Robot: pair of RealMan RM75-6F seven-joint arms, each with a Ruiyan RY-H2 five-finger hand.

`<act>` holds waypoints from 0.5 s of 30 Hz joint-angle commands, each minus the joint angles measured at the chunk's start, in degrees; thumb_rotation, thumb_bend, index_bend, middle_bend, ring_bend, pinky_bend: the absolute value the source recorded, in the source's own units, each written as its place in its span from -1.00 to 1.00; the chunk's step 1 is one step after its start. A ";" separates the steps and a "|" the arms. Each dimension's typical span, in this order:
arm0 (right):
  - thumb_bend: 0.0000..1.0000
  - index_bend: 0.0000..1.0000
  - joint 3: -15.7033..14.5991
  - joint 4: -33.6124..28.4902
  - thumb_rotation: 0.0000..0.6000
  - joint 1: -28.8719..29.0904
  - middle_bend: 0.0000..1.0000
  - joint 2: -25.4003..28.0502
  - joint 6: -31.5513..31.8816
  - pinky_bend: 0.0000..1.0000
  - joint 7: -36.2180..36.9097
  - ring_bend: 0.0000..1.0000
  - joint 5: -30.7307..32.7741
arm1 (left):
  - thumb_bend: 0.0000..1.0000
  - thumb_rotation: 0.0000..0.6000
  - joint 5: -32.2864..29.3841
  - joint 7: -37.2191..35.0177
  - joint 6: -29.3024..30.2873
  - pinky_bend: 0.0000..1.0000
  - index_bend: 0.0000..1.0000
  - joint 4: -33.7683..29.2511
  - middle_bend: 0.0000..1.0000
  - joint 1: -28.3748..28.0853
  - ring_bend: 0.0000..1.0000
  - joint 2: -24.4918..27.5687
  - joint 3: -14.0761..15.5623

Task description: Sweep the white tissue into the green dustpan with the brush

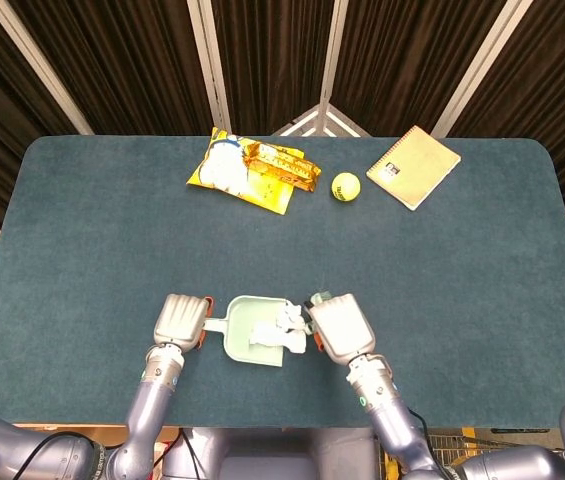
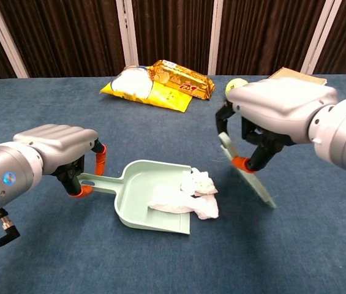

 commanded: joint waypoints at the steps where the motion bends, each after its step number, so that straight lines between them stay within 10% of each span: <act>1: -0.23 0.59 0.38 -1.27 1.00 0.52 0.95 -1.35 0.19 0.75 -0.20 0.91 0.06 | 0.16 1.00 -0.19 0.15 0.27 0.99 0.19 0.03 1.00 -0.25 1.00 -0.26 -0.04; 15: -0.23 0.61 3.12 -5.38 1.00 2.33 0.95 -7.24 1.67 0.75 -0.65 0.92 4.48 | 0.16 1.00 -0.73 0.09 0.78 0.99 0.20 0.63 1.00 -1.18 1.00 -1.38 0.34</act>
